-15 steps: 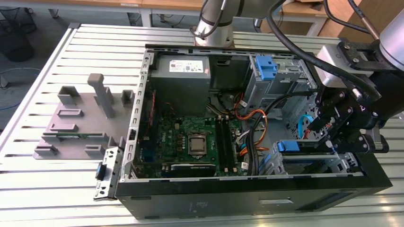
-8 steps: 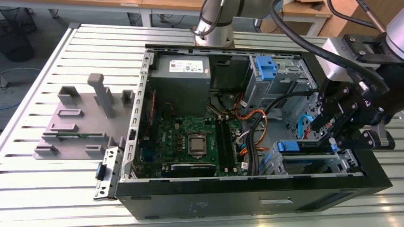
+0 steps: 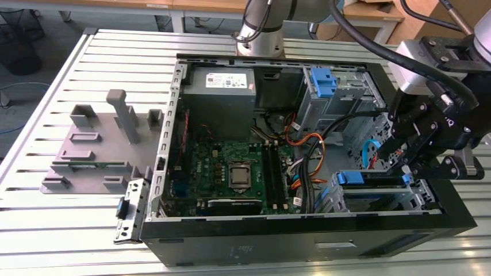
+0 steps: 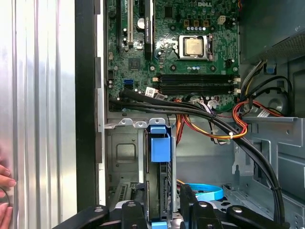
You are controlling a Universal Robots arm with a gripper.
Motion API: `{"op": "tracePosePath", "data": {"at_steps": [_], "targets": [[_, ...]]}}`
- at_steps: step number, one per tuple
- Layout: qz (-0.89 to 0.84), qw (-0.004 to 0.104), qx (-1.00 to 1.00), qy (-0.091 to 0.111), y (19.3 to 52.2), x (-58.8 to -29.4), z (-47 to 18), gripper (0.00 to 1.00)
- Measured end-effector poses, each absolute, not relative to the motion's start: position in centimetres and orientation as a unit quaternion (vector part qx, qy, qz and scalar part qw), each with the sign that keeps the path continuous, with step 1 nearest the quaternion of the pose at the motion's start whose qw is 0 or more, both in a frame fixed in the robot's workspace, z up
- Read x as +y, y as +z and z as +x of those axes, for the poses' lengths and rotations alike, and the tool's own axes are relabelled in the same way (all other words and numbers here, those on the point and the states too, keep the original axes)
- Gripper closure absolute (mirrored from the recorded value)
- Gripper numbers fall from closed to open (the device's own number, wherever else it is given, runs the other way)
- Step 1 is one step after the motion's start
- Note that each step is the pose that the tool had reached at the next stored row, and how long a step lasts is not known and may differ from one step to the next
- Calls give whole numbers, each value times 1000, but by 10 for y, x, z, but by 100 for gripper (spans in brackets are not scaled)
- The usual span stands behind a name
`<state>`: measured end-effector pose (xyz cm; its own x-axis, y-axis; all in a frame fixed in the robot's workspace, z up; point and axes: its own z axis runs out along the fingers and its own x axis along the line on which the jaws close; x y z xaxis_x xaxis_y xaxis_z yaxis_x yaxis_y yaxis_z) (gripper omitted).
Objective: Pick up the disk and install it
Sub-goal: 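Insert the first disk wire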
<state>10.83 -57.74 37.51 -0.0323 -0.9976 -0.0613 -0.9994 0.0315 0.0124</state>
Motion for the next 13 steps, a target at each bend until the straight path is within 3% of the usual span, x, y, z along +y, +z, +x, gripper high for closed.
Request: {"op": "tracePosePath", "data": {"at_steps": [13], "targets": [[-695,18,718,26,374,-569,108,58]]}}
